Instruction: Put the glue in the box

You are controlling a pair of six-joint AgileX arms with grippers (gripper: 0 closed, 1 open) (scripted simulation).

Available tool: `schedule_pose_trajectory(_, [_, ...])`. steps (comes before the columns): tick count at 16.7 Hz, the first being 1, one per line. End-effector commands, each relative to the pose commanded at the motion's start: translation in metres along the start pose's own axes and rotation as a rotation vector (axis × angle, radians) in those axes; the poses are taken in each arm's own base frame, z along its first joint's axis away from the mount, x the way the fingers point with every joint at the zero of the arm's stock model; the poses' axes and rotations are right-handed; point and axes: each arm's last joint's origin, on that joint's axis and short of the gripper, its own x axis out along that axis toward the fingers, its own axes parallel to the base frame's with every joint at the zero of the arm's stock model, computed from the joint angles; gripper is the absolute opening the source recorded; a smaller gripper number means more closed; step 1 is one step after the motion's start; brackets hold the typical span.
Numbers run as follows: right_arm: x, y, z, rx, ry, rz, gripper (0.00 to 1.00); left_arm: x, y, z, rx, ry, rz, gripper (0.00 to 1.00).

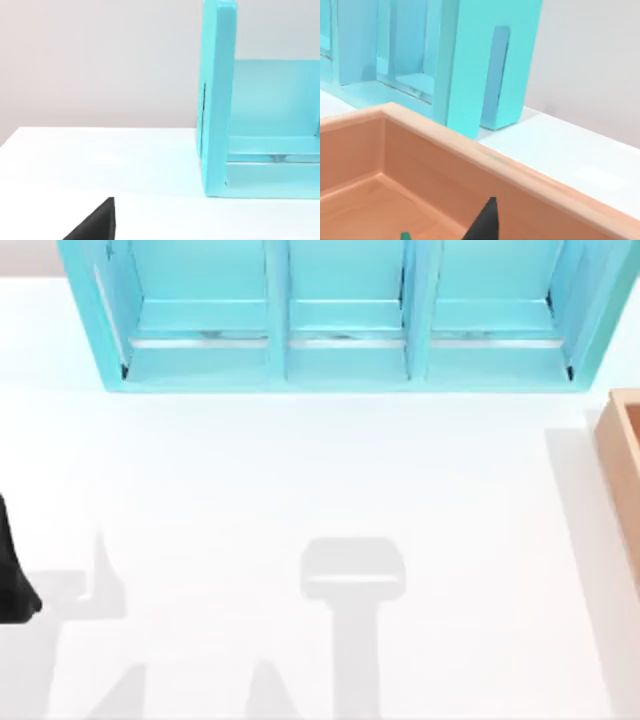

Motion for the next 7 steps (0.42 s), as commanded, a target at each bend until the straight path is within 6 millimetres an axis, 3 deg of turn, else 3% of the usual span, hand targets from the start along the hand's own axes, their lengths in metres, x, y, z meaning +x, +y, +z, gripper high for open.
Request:
schedule_pose_trajectory(2, [0.0, 0.0, 0.0, 0.0, 0.0, 0.0, 1.0, 0.0, 0.0, 0.0, 0.0, 0.0, 0.0, 1.0])
schedule_pose_trajectory(7, [0.0, 0.0, 0.0, 0.0, 0.0, 0.0, 1.0, 0.0, 0.0, 0.0, 0.0, 0.0, 0.0, 1.0])
